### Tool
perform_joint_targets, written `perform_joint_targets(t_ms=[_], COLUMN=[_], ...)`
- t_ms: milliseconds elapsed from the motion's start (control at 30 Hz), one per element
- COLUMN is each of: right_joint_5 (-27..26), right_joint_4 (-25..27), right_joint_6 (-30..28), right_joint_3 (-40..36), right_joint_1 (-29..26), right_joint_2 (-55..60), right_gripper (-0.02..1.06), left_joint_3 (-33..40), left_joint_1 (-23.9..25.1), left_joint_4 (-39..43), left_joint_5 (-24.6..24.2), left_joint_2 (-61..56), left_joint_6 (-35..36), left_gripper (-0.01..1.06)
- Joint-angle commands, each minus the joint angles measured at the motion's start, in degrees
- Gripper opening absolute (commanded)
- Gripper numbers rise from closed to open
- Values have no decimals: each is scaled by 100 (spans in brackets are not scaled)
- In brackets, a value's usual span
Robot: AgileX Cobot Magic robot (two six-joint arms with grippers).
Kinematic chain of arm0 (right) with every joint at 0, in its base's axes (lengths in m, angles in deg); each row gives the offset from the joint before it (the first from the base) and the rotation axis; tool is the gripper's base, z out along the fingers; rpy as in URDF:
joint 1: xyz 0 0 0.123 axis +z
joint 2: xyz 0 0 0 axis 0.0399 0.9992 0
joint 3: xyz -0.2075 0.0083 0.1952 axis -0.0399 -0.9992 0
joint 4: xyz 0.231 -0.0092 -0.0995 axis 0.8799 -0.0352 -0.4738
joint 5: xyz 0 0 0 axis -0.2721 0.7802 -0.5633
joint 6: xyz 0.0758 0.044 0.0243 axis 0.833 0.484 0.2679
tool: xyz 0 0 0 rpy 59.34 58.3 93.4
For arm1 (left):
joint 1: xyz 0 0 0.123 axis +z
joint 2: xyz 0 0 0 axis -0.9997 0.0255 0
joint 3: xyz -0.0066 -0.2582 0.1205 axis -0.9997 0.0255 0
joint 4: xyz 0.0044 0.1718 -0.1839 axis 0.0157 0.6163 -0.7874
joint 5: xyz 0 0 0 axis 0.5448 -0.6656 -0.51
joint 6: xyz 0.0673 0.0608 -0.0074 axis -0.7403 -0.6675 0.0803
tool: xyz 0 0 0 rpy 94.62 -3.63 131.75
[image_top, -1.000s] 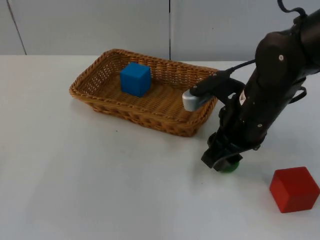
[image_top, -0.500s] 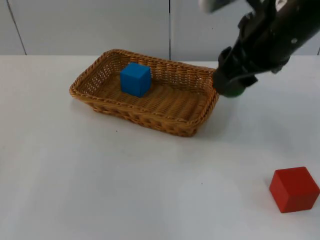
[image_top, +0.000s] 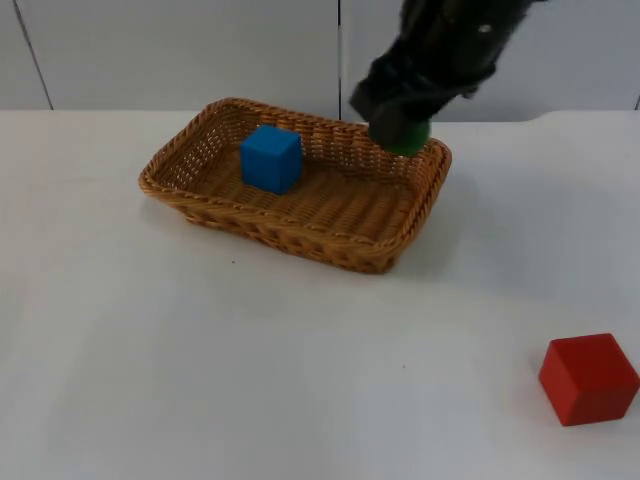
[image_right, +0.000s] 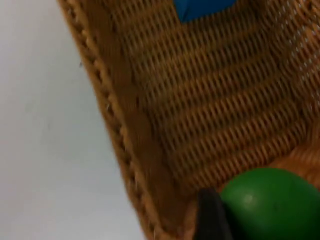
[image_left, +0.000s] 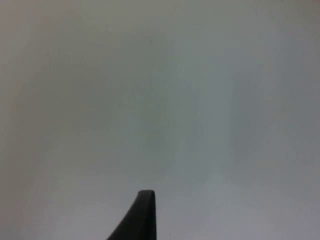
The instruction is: Place all geometric objects except the red cube into the basket.
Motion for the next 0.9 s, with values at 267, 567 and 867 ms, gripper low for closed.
perform_joint_targets(t_ms=[267, 567, 867], right_joint_5=[165, -57, -8], right_joint_4=[-55, -31, -8], right_joint_6=[19, 69, 80], right_joint_3=[2284, 2365, 2392], right_joint_1=[-88, -88, -88], right_joint_2=[1836, 2347, 2187], right_gripper=[0, 24, 78], left_joint_3=[18, 18, 18], left_joint_1=[28, 28, 28], left_joint_4=[-38, -38, -38], left_joint_5=[106, 106, 106], left_joint_2=[-52, -52, -52], left_joint_6=[-13, -13, -13], left_gripper=[98, 98, 98])
